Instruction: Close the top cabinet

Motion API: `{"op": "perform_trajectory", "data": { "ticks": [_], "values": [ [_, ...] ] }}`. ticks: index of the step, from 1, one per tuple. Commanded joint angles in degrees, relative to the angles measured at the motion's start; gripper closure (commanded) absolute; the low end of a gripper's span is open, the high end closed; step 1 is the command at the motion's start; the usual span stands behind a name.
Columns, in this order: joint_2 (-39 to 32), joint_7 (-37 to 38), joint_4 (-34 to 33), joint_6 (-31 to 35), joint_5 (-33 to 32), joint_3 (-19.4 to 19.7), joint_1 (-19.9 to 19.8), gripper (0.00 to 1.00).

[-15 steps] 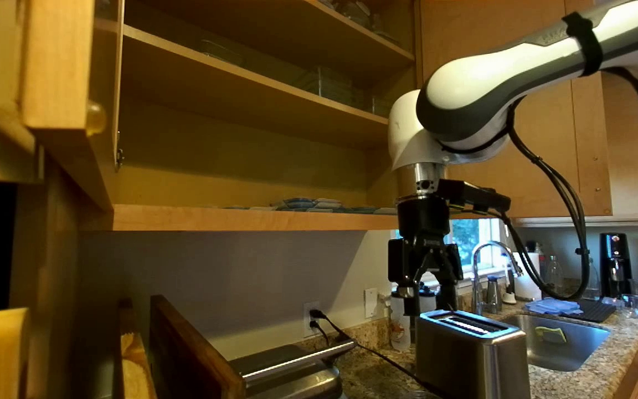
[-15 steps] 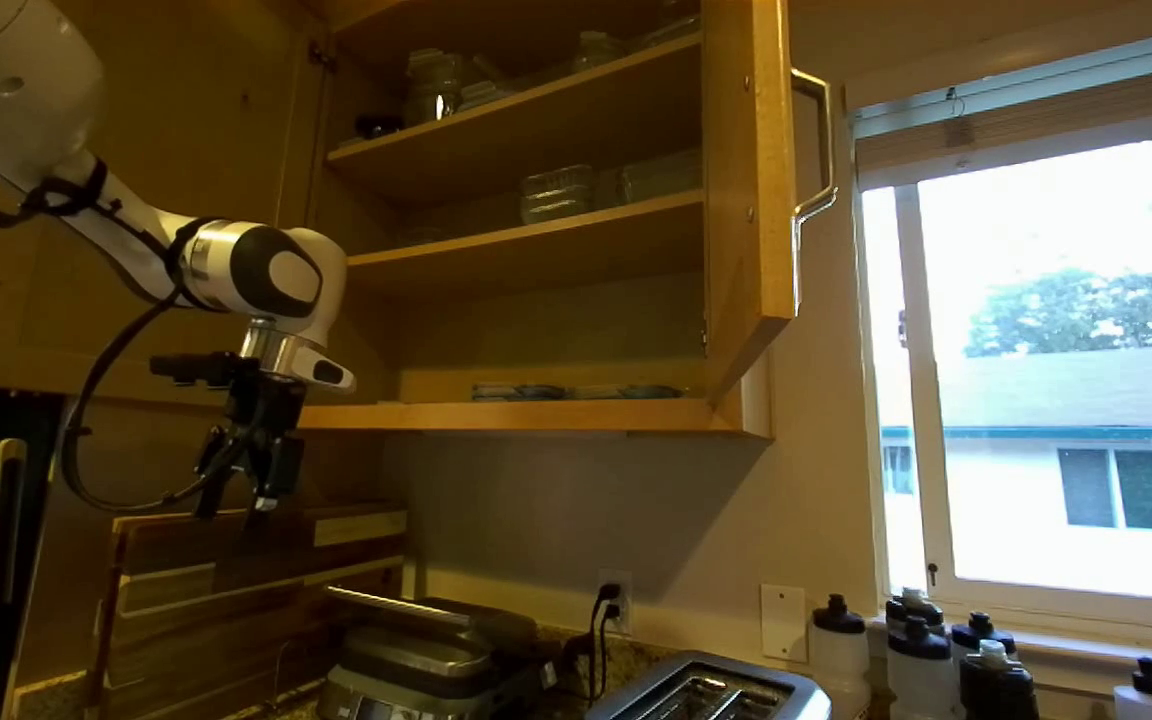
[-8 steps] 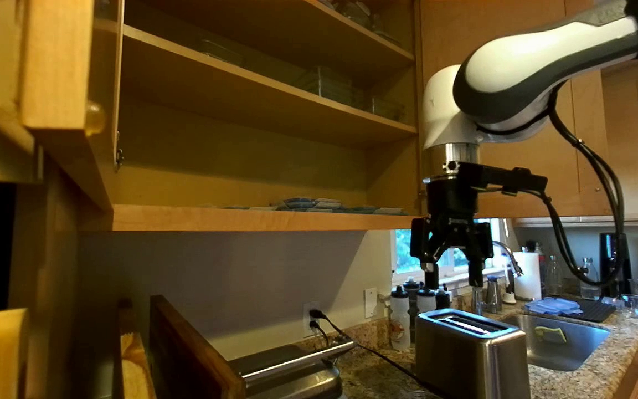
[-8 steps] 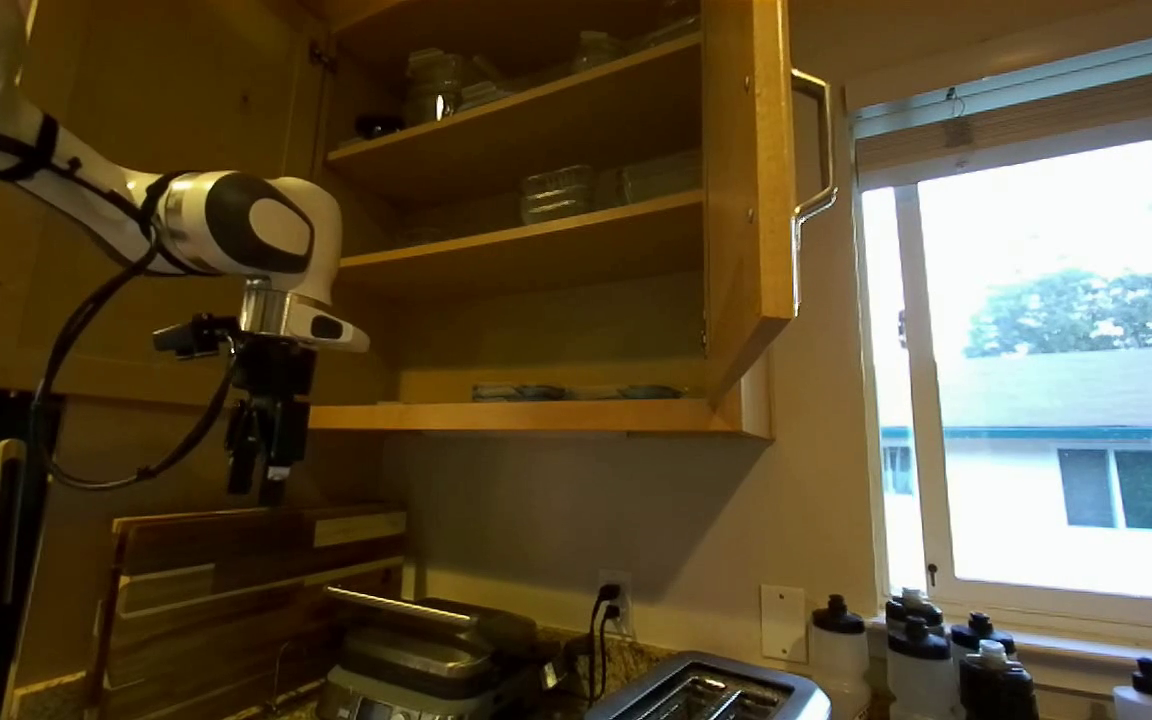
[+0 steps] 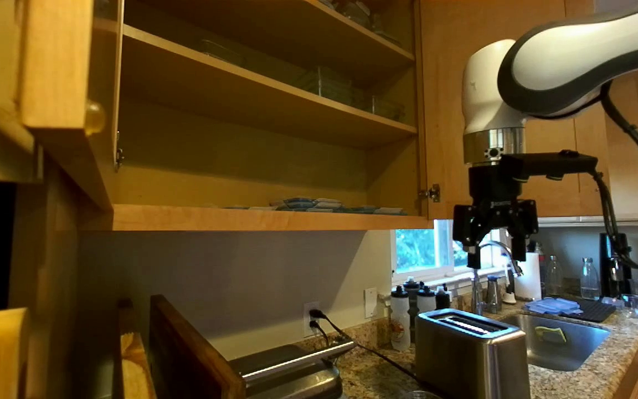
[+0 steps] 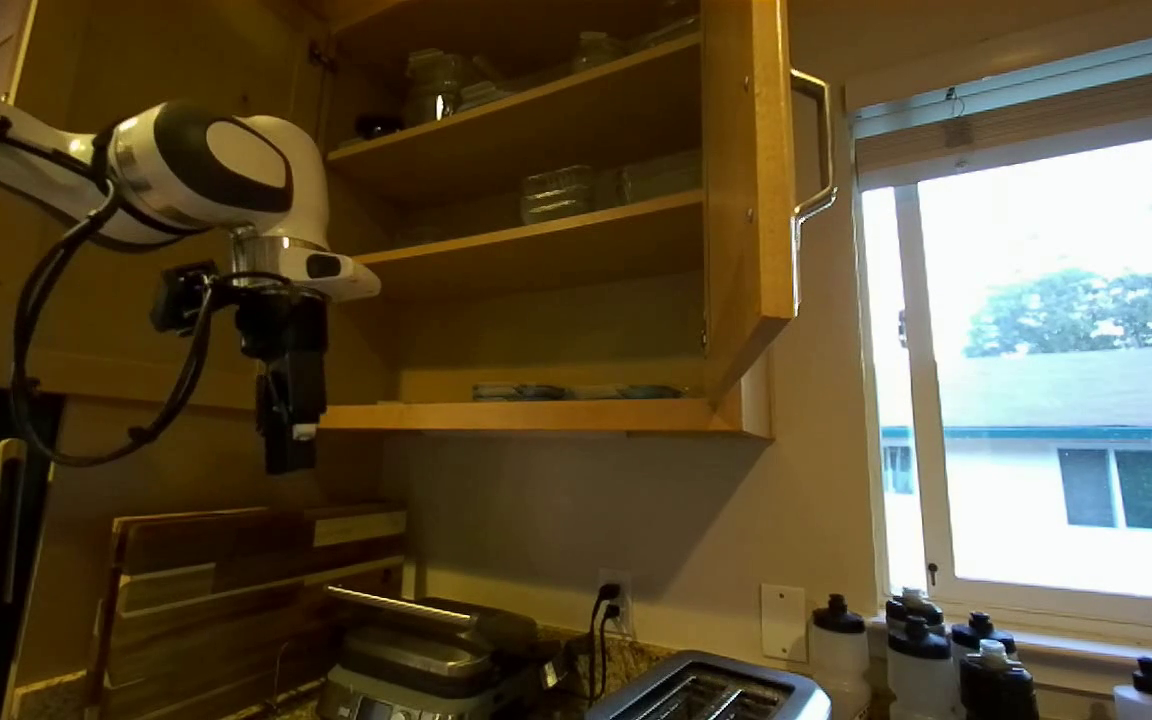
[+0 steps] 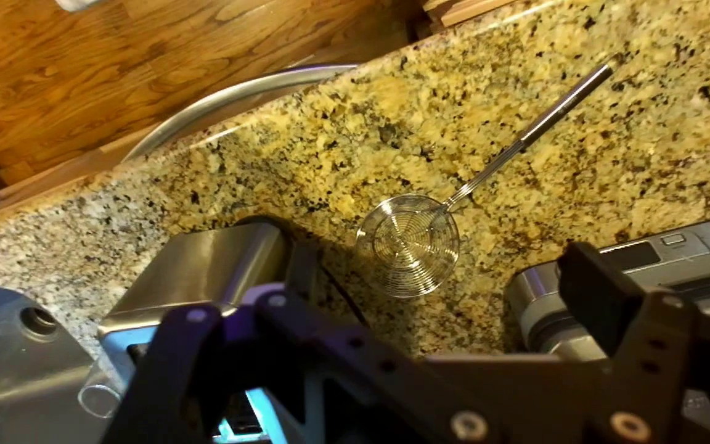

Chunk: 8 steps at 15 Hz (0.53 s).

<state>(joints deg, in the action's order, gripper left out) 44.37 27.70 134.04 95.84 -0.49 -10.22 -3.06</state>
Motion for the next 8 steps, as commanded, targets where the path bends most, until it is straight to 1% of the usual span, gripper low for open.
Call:
{"op": "perform_trajectory", "data": {
  "ticks": [1,4,6,8],
  "values": [
    [8.1,3.9,2.9,-4.3,1.2,2.0,-2.7,0.0],
    [13.9,5.1,4.3,-8.6,0.5,3.5,-5.3,0.0],
    [18.1,3.1,5.3,-11.8,-1.2,4.6,-6.6,0.0],
    [20.4,2.4,5.3,-14.8,-1.5,5.3,-7.8,0.0]
  ]
}}
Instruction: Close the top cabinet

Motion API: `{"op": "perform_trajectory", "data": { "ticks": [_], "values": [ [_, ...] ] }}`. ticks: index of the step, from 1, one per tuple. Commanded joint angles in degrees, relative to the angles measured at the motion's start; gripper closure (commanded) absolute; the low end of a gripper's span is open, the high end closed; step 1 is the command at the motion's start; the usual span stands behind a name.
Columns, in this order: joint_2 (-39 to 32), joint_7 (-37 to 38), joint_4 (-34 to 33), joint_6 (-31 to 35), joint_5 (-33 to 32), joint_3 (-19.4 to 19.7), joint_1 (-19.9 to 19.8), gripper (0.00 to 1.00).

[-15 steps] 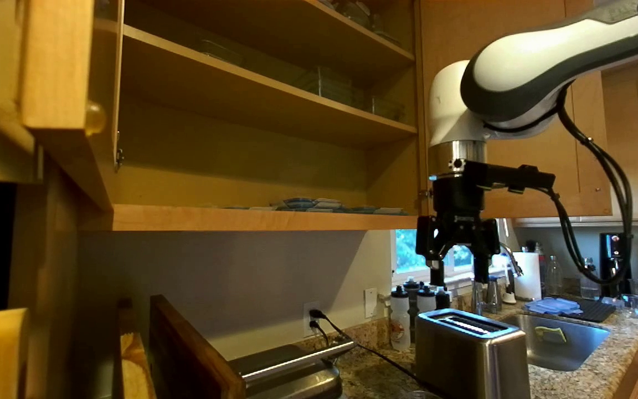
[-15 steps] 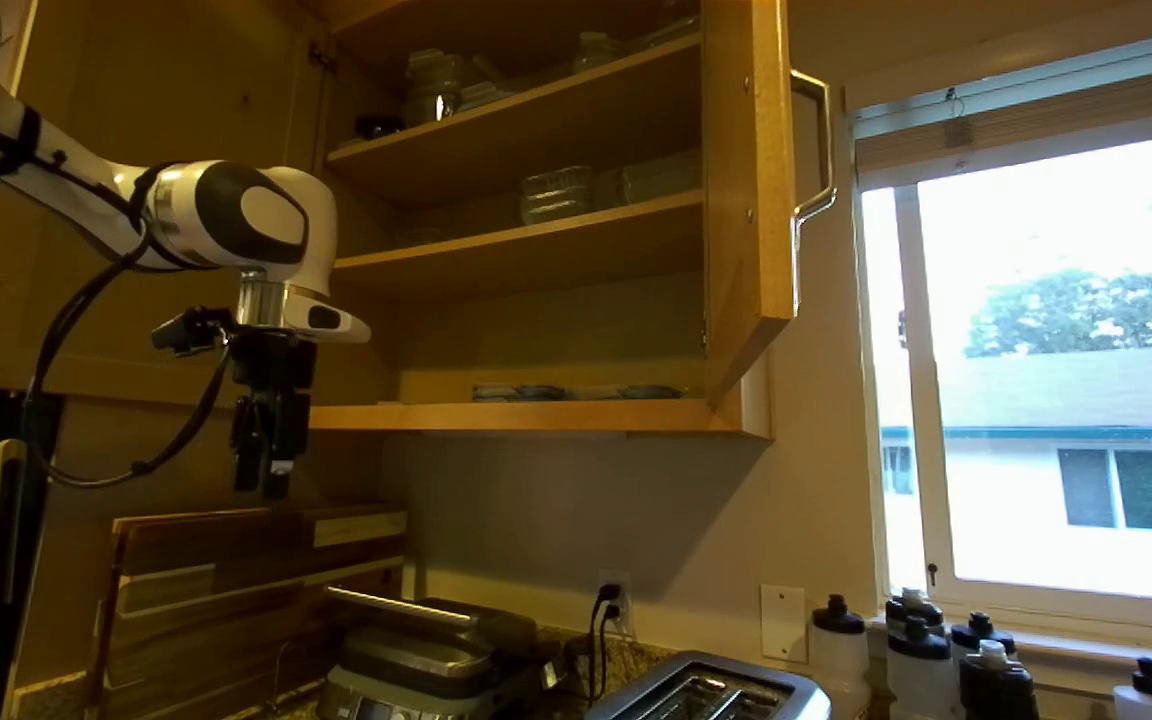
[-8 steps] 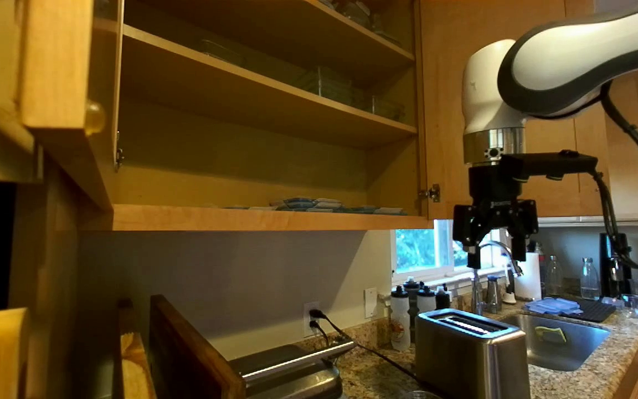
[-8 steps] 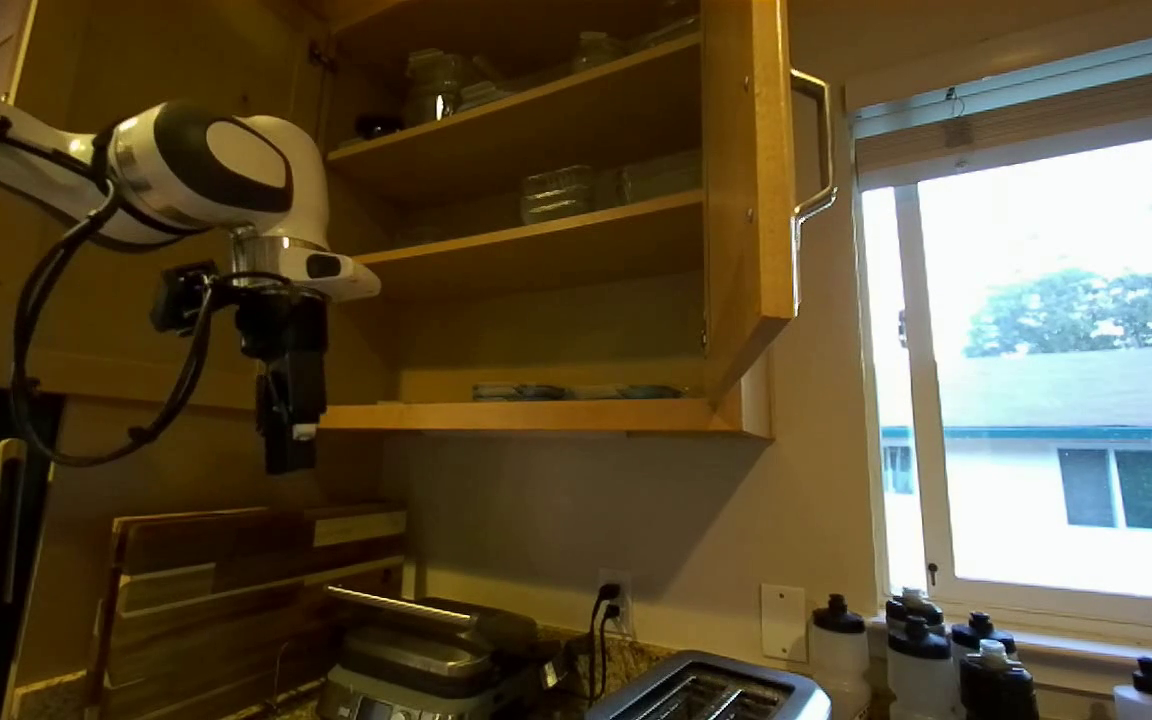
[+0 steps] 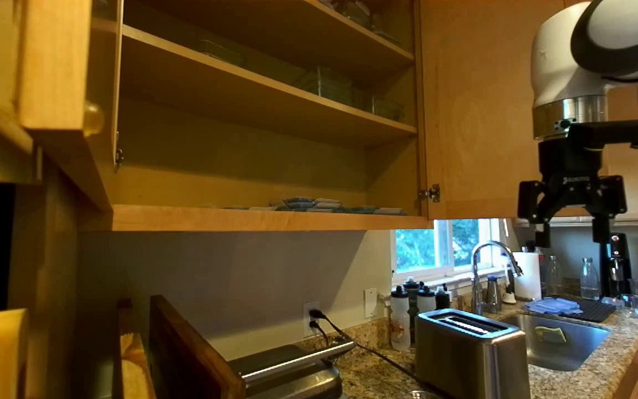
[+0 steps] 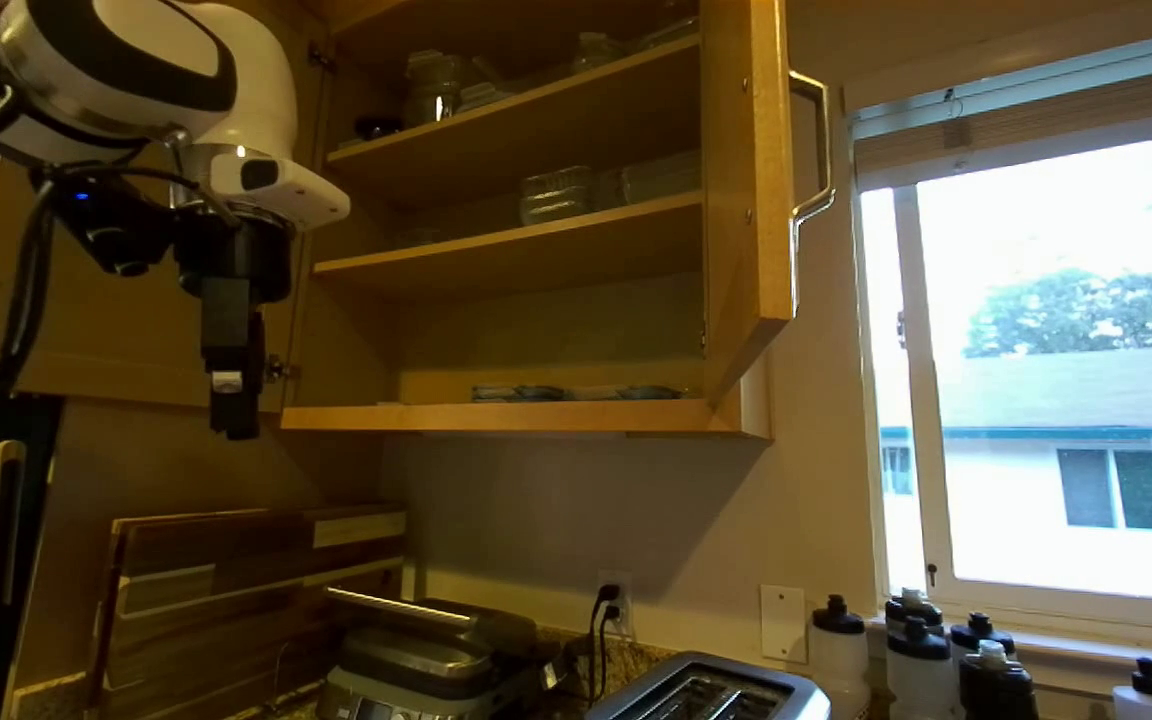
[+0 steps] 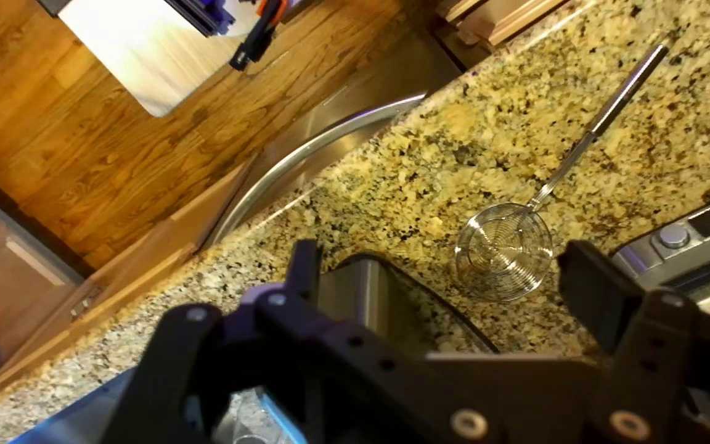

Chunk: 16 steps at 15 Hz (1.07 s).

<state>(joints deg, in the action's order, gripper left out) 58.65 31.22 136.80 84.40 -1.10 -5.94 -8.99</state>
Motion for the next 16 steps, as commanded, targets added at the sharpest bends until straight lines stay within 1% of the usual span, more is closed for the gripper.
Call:
{"op": "perform_trajectory", "data": {
  "ticks": [1,2,3,5,12,13,16],
  "values": [
    [7.0,-1.3,2.3,-4.8,-0.7,1.5,-2.3,0.0],
    [8.0,-1.5,2.4,-5.7,-0.2,1.9,-2.6,0.0],
    [4.7,-1.3,0.6,-4.1,0.4,0.6,-2.7,0.0],
    [5.5,-1.5,0.6,-4.3,0.5,0.5,-2.9,0.0],
    [4.6,-1.5,0.6,-4.3,0.4,0.3,-2.8,0.0],
    [0.2,-0.1,-0.7,-0.4,0.3,-0.2,-3.9,0.0],
    [-8.9,-0.2,-5.0,8.0,-2.4,0.4,-6.0,0.0]
  ]
}}
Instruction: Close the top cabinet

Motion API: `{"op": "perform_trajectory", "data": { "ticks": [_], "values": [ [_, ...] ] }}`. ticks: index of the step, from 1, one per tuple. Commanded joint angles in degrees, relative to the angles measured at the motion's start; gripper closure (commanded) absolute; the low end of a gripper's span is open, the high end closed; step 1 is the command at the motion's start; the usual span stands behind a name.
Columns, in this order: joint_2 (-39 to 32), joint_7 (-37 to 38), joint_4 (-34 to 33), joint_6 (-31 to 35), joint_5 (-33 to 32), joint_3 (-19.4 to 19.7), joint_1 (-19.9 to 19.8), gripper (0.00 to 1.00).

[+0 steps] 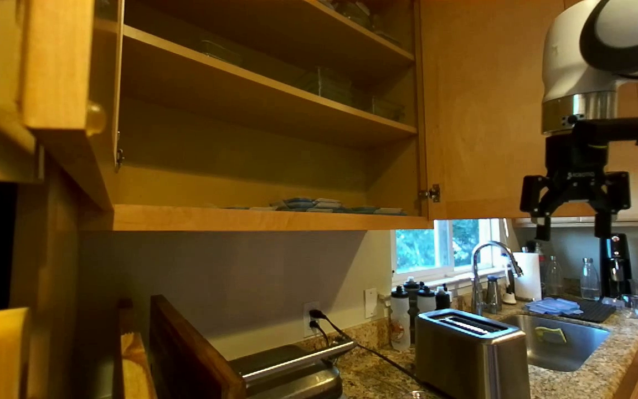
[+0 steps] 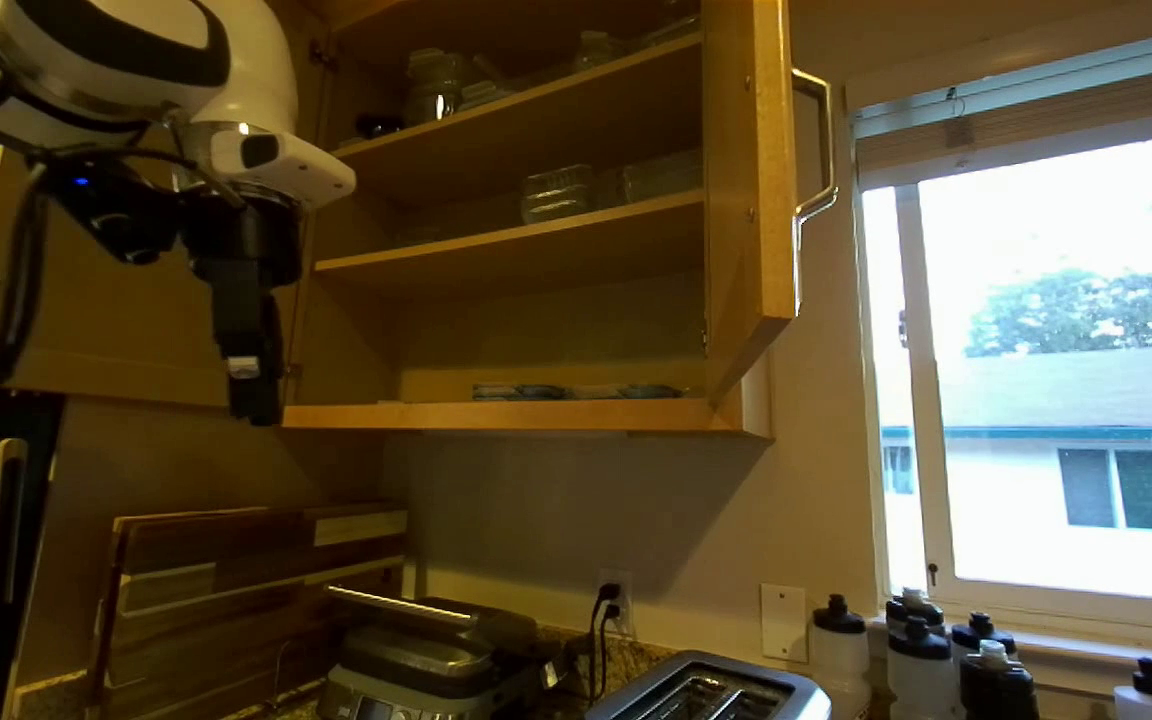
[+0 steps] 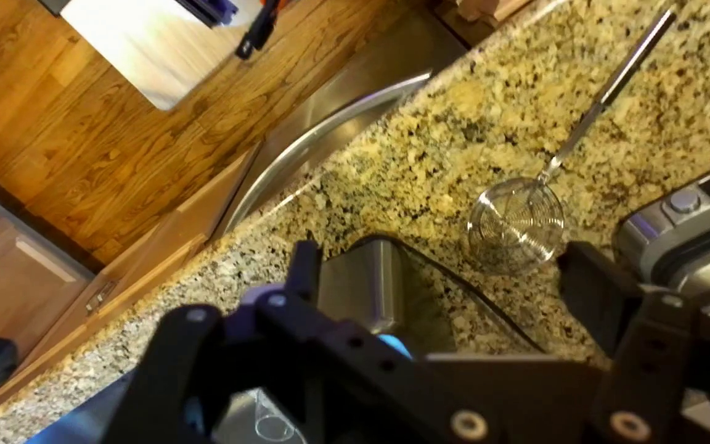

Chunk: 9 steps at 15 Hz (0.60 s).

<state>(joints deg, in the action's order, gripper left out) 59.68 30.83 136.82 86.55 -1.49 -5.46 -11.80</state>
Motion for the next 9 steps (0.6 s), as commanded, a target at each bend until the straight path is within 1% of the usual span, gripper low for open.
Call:
{"op": "perform_trajectory", "data": {
  "ticks": [1,2,4,5,6,9],
  "values": [
    [-12.8,1.0,-7.1,7.2,-2.2,0.1,-4.1,0.0],
    [-15.3,1.6,-8.8,8.7,-3.0,0.0,-4.9,0.0],
    [-18.8,3.1,-12.2,7.3,-3.5,0.5,-5.9,0.0],
    [-18.6,3.5,-12.9,5.4,-3.7,0.8,-5.9,0.0],
    [-17.9,3.8,-12.6,4.9,-4.2,1.1,-5.9,0.0],
    [-16.1,3.9,-11.7,2.4,-8.1,2.0,-6.3,0.0]
  ]
}}
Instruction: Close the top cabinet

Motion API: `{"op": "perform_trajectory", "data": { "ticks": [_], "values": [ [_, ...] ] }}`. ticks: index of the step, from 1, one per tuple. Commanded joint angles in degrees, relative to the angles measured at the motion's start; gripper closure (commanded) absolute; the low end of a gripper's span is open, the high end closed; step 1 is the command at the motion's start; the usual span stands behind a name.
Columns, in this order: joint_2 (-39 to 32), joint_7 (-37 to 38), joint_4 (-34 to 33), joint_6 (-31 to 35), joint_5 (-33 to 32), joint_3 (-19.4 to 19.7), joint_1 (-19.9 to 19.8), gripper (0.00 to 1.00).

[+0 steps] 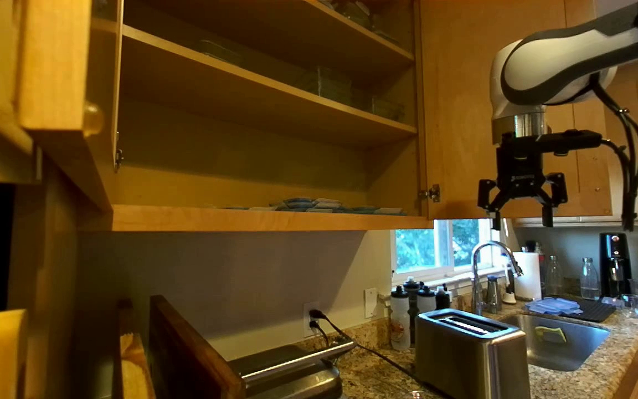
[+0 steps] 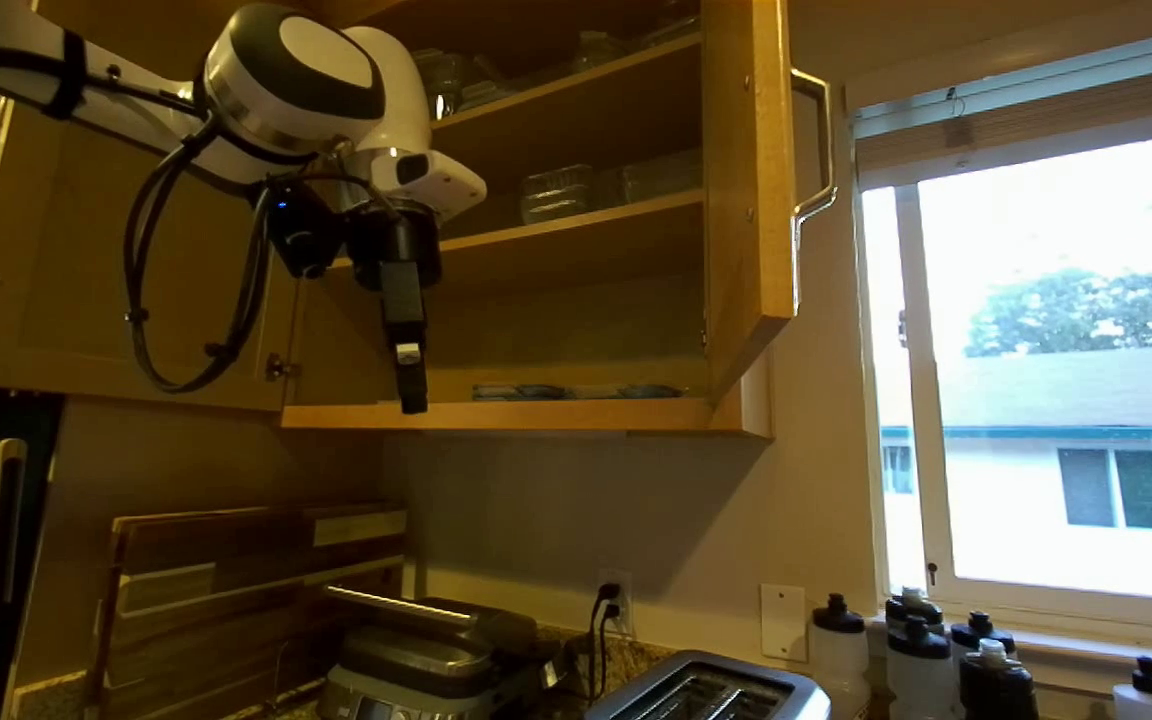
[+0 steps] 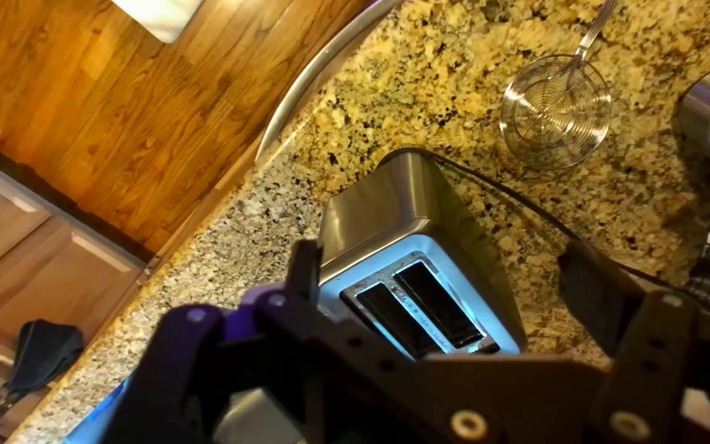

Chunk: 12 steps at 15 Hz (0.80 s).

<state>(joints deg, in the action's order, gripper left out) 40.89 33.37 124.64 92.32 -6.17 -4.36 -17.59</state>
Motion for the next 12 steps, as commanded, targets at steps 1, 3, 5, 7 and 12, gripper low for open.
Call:
{"op": "perform_trajectory", "data": {
  "ticks": [1,3,5,7,12],
  "values": [
    [3.1,1.0,0.7,-4.0,-5.0,1.4,-0.7,0.0],
    [2.9,0.9,0.4,-5.9,-7.5,3.4,-1.6,0.0],
    [2.3,0.4,-0.2,-6.8,-9.8,5.8,-2.6,0.0],
    [1.5,-0.4,-0.7,-6.6,-11.2,8.6,-3.6,0.0],
    [1.9,-4.2,-0.6,-5.9,-14.0,13.9,-5.2,0.0]
  ]
}}
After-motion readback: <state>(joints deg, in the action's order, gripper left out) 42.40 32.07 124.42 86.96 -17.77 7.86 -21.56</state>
